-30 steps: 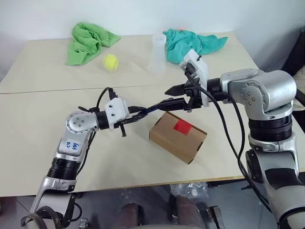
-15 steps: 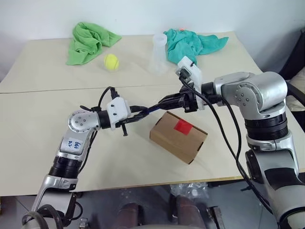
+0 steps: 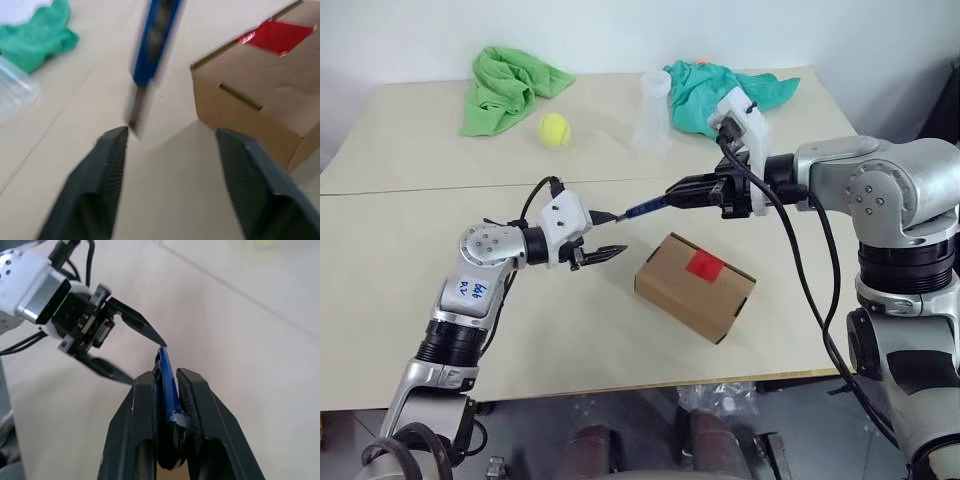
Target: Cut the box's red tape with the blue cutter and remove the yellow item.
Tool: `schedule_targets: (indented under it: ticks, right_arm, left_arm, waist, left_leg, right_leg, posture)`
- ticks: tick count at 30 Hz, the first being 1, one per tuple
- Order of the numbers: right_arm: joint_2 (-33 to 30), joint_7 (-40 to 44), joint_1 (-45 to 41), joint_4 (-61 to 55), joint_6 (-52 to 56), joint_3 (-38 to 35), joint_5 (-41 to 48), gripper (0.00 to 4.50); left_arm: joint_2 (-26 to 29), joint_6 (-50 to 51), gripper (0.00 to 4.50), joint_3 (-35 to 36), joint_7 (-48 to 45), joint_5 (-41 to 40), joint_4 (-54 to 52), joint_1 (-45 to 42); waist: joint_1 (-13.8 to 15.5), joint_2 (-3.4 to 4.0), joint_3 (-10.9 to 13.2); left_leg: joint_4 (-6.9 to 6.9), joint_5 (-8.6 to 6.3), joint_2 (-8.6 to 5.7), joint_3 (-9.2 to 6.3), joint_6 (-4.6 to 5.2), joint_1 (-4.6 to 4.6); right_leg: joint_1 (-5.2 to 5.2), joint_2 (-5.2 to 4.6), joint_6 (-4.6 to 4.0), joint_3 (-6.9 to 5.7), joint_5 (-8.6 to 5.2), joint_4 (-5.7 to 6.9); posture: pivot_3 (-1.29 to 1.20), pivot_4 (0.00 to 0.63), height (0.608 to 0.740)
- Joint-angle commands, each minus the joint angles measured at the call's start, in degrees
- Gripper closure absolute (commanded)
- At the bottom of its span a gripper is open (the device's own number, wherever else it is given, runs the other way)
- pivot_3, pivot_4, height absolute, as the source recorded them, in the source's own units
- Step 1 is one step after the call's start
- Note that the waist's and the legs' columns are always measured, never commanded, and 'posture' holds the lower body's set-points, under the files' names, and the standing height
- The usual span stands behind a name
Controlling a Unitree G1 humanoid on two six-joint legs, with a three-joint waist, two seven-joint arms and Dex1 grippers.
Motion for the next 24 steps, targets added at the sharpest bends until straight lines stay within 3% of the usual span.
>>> schedule_targets:
  ticks: [1,2,8,18,21,24]
  right_arm:
    - [-1.91,-2.89,-1.16,-3.23,-0.06,-5.54,0.80,4.19]
    - [-2.43,-3.49,-0.90,-3.81,0.28,-6.51,1.04,4.19]
    - [-6.38,-5.42,2.74,-8.80,2.98,-12.24,3.63,4.19]
    - [-14.13,-4.34,15.09,-24.33,4.89,-23.80,12.34,4.19]
    - [-16.39,-4.24,18.10,-26.51,3.82,-25.09,13.87,4.19]
    - [-18.82,-2.95,22.98,-30.01,1.38,-25.83,15.49,4.19]
  left_arm:
    - [2.43,1.30,0.30,2.27,-1.12,-1.16,0.43,-1.68]
    - [2.99,1.59,0.02,2.68,-1.28,-1.38,0.73,-1.86]
    - [5.39,6.98,0.00,3.66,-5.29,-4.81,-0.19,-2.98]
    - [-5.33,16.49,0.00,2.66,-1.55,-11.63,-7.31,-6.67]
    - [-5.75,19.88,0.60,0.45,-4.09,-13.13,-8.83,-7.21]
    - [-5.62,24.92,1.50,-2.95,-6.71,-14.39,-9.48,-8.49]
  waist:
    - [0.03,0.00,0.00]
    - [0.03,0.00,0.00]
    - [0.52,-0.01,0.00]
    - [2.55,-0.06,0.04]
    - [2.60,-0.09,0.05]
    - [2.67,-0.09,0.05]
  left_leg:
    - [0.00,0.00,0.00,0.00,0.00,0.00]
    - [0.00,0.00,0.00,0.00,0.00,0.00]
    - [0.00,0.00,0.00,0.01,0.00,-0.01]
    - [0.07,0.01,-0.06,0.07,0.12,-0.05]
    - [0.08,0.01,-0.06,0.11,0.14,-0.03]
    - [0.08,0.02,-0.06,0.19,0.13,0.05]
  right_leg:
    - [0.00,0.00,0.00,0.00,0.00,0.00]
    - [0.00,0.00,0.00,0.00,0.00,0.00]
    - [0.00,0.00,0.00,0.02,0.00,-0.01]
    - [0.04,0.01,0.17,0.18,0.10,-0.11]
    - [0.04,0.02,0.21,0.26,0.12,-0.13]
    - [0.06,0.07,0.21,0.29,0.12,-0.12]
  posture:
    - [0.00,0.150,0.740]
    - [0.00,0.150,0.740]
    - [0.00,0.150,0.740]
    - [0.00,0.150,0.740]
    - [0.00,0.150,0.740]
    - [0.00,0.150,0.740]
